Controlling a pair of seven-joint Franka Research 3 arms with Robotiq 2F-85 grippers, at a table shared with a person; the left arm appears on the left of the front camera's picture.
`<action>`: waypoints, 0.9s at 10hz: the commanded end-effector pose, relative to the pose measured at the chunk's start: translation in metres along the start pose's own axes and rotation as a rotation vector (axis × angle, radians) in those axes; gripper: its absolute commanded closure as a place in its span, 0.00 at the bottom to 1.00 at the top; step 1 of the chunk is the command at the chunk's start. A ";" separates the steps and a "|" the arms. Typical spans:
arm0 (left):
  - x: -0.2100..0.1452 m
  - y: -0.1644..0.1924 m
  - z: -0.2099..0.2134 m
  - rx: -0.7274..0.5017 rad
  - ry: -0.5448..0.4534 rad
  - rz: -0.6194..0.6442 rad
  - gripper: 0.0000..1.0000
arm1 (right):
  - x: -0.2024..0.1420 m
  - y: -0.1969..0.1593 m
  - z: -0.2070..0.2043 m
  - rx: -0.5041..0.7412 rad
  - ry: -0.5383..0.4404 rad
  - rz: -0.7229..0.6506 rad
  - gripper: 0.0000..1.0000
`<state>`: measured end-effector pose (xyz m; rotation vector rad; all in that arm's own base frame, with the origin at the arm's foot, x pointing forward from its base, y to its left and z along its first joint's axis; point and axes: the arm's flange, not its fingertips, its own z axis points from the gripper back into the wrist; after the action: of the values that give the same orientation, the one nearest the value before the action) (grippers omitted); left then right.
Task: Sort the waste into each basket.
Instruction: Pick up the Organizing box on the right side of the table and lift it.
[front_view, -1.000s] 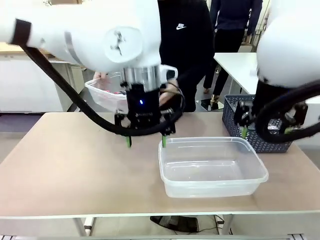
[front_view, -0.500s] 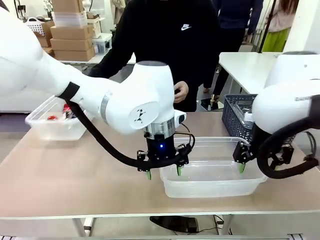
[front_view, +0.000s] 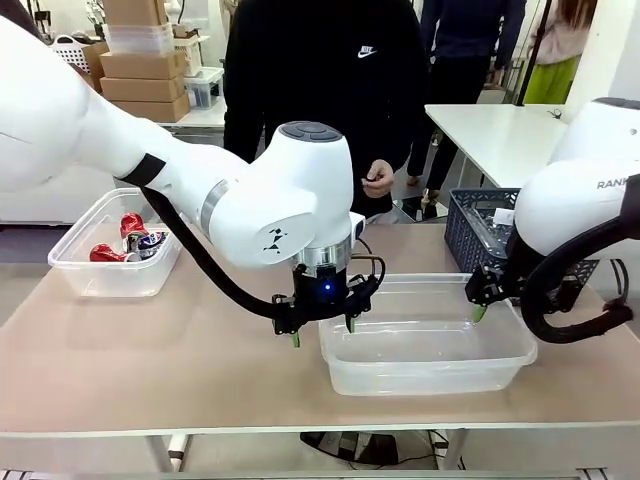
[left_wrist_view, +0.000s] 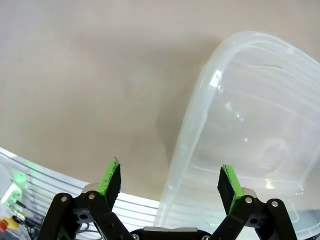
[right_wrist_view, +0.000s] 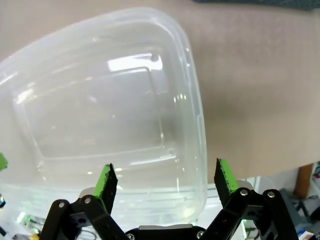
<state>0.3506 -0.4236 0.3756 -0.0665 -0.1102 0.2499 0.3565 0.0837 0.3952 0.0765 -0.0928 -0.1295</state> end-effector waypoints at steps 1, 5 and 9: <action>-0.006 -0.010 -0.008 0.029 -0.039 0.016 0.00 | -0.045 -0.025 -0.041 -0.016 -0.021 0.017 0.00; -0.006 -0.008 -0.005 0.021 -0.078 0.022 0.76 | -0.045 -0.025 -0.044 -0.052 0.015 0.019 0.59; -0.008 -0.008 -0.007 0.023 -0.073 -0.013 0.95 | -0.045 -0.026 -0.045 -0.078 0.013 0.012 1.00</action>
<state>0.3450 -0.4322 0.3708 -0.0406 -0.1544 0.2324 0.3638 0.0772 0.3727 0.0219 -0.0622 -0.1120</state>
